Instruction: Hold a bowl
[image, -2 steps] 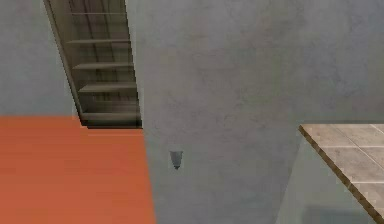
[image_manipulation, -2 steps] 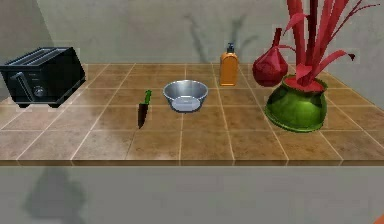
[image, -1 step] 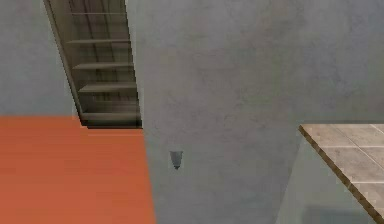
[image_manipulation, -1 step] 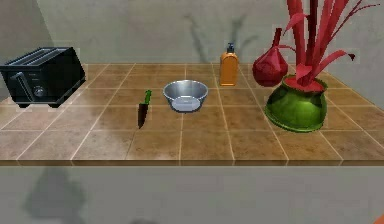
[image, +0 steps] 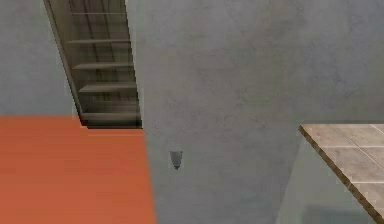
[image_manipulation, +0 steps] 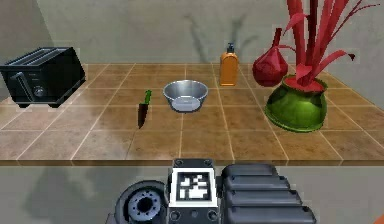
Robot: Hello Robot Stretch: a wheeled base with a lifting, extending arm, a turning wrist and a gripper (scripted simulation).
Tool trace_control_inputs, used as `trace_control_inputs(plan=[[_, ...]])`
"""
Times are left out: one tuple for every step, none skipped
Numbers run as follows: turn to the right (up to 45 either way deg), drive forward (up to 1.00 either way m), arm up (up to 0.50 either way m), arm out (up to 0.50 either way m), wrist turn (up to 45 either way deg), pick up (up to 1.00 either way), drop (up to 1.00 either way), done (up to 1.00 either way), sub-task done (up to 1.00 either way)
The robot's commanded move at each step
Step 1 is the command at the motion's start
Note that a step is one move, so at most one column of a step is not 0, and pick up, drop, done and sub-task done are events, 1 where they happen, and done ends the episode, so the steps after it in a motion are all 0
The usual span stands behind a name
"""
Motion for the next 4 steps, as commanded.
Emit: trace_control_inputs(plan=[[0.0, 0.0, 0.0, 0.42, 0.0, 0.0, 0.0, 0.0, 0.0], [0.0, 0.0, 0.0, 0.0, 45.0, 0.0, 0.0, 0.0, 0.0], [0.0, 0.0, 0.0, 0.0, 45.0, 0.0, 0.0, 0.0, 0.0], [0.0, 0.0, 0.0, 0.0, 45.0, 0.0, 0.0, 0.0, 0.0]])
